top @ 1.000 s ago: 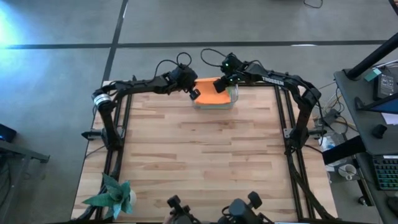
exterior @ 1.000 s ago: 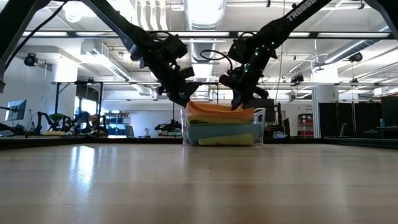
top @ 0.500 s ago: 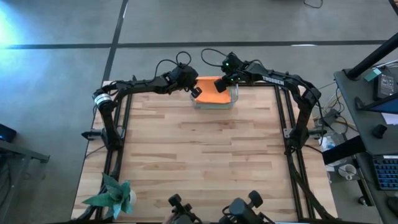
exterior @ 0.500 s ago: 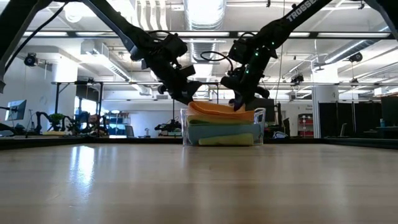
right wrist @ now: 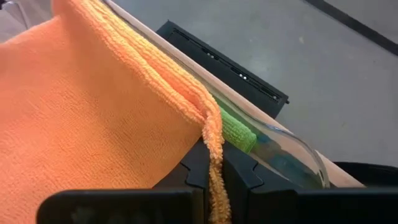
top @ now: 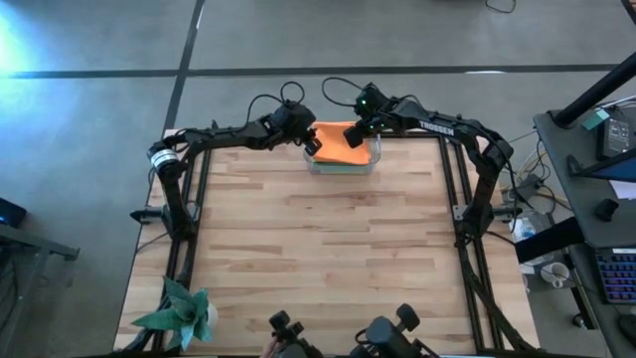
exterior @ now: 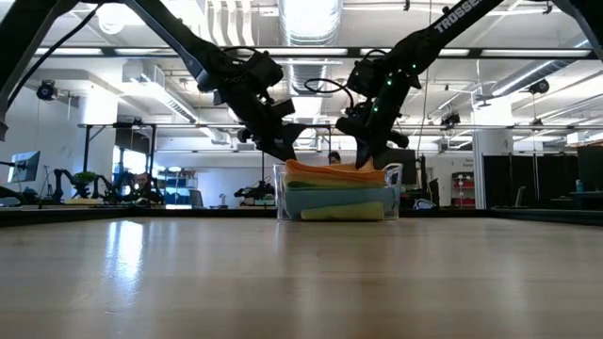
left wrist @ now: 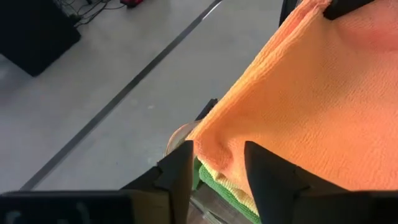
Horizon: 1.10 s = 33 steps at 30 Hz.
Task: Fold microfiber towels
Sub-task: Stack the orange microfiber cloth on top of the yellow microfiber cloth in the transparent bin
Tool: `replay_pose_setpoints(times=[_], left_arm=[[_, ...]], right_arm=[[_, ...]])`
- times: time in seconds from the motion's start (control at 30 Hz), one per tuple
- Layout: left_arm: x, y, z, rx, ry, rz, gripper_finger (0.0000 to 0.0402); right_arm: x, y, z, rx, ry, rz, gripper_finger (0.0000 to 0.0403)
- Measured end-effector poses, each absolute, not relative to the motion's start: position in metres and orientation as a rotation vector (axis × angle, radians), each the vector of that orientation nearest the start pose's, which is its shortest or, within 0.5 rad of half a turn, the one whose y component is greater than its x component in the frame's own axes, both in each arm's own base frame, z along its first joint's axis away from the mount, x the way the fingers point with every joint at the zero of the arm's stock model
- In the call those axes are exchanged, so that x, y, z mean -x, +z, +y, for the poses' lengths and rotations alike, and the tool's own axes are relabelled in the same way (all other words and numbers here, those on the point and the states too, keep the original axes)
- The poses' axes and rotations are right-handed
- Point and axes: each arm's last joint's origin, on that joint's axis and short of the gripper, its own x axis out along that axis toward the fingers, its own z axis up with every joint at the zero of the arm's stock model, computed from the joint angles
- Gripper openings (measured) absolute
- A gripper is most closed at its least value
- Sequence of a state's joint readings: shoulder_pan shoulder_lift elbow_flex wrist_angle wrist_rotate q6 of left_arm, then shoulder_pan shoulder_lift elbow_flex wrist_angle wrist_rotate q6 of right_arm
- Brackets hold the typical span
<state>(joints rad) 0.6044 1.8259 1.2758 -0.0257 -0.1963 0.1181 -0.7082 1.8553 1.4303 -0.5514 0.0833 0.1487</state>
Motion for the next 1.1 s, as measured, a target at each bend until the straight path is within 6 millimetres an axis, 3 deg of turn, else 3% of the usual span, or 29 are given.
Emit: replay_pose_setpoints(times=[0.3,0.7,1.1], left_arm=[[-0.323,0.258,0.229,0.003,0.749,0.56,0.0146],[-0.295,0.317,0.195,-0.022,0.724,0.474,0.0146],[-0.284,0.329,0.17,-0.028,0.674,0.495,0.0146]], right_arm=[[-0.3,0.231,-0.26,-0.375,-0.763,0.914,0.002],[-0.3,0.232,-0.26,-0.399,-0.765,0.905,0.0024],[-0.305,0.249,-0.263,-0.338,-0.744,0.883,0.0041]])
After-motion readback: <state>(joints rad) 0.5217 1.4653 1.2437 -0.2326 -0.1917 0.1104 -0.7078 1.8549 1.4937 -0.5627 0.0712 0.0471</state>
